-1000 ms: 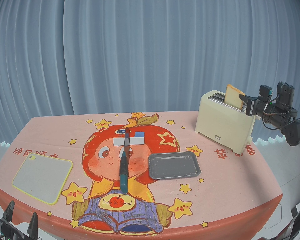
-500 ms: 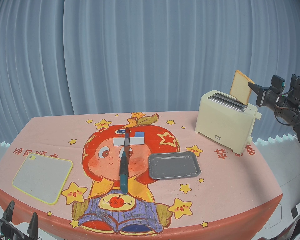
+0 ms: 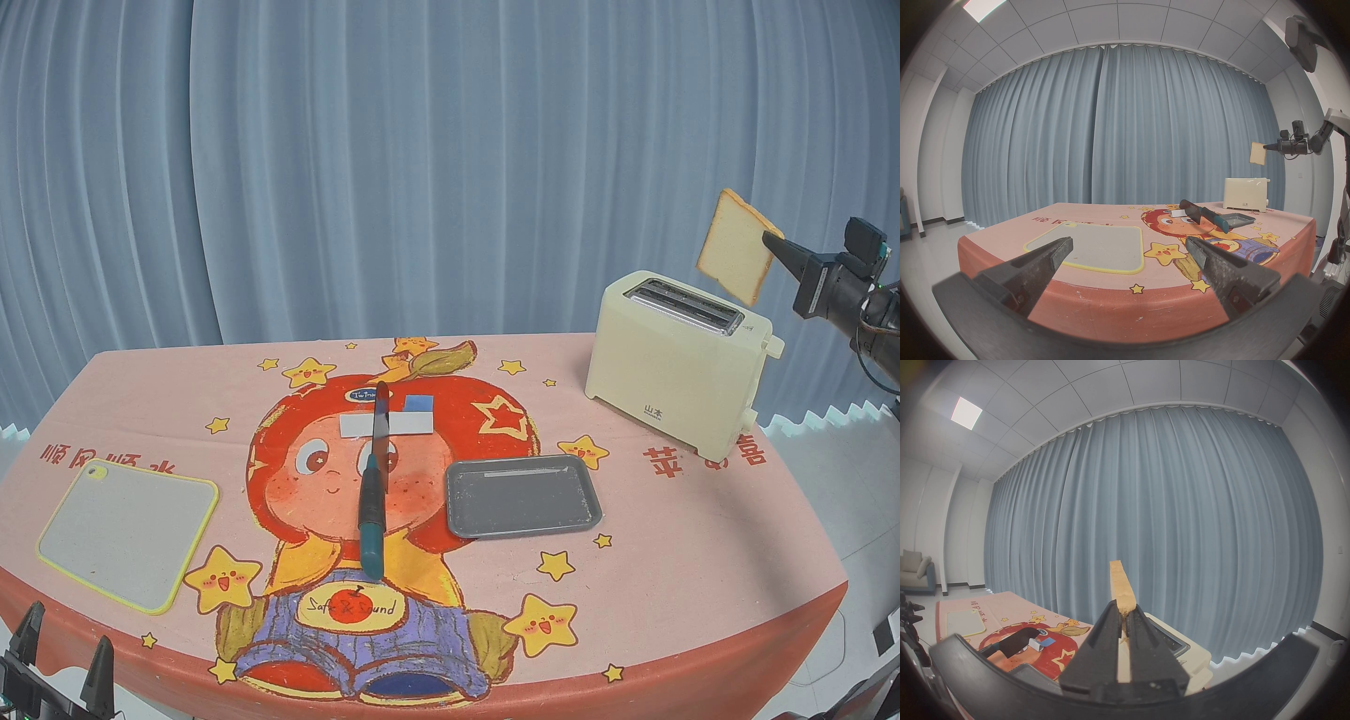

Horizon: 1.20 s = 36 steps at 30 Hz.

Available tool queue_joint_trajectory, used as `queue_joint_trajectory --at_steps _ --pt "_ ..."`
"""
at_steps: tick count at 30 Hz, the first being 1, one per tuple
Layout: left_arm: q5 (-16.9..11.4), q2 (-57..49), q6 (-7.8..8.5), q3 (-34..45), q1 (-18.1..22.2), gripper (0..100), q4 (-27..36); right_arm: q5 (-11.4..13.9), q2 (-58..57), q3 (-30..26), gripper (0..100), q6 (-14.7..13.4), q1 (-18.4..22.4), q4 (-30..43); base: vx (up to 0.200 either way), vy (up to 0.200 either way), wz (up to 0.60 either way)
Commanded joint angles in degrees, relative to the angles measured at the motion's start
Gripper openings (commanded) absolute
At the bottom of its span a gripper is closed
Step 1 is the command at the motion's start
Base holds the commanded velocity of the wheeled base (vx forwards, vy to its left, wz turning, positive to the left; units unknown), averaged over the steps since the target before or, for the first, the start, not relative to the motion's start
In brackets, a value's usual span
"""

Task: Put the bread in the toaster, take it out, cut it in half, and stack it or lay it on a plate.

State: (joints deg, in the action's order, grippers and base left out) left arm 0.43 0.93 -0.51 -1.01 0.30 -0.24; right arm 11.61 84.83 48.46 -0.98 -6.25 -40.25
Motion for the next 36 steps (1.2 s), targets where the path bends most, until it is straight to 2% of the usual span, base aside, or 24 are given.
queue_joint_trajectory --at_steps 1,7,11,14,18,22,33,36 --pt "0.01 -0.93 -0.02 1.01 0.05 100 -0.02 0.35 -5.21 -4.16 0 0.10 -1.04 0.00 0.000 0.000 0.00" --pt "0.01 -0.93 -0.02 1.01 0.05 100 -0.02 0.70 -9.51 -9.79 0 -0.26 -2.27 0.00 0.000 0.000 0.00" --pt "0.01 -0.93 -0.02 1.01 0.05 100 -0.02 2.63 -13.20 -16.38 0 -2.89 -2.36 -0.09 0.000 0.000 0.00" --pt "0.01 -0.93 -0.02 1.01 0.05 100 0.07 4.57 -15.66 -19.01 0 -3.16 -2.45 -0.09 0.000 0.000 0.00" --pt "-0.08 -0.93 -0.02 1.01 0.05 100 -0.02 5.71 -16.02 -20.16 0 -2.72 -2.89 -0.44 0.000 0.000 0.00" --pt "0.01 -0.93 -0.02 1.01 0.05 100 -0.02 5.71 -16.28 -22.09 0 -2.54 -4.82 -0.44 0.000 0.000 0.00" --pt "0.01 -0.93 -0.02 1.01 0.05 100 -0.02 5.53 -17.16 -22.71 0 -2.19 -4.47 -0.44 0.000 0.000 0.00" --pt "0.01 -0.93 -0.02 1.01 0.05 100 -0.02 5.53 -19.71 -22.97 0 -2.89 -4.73 -0.35 0.000 0.000 0.00"
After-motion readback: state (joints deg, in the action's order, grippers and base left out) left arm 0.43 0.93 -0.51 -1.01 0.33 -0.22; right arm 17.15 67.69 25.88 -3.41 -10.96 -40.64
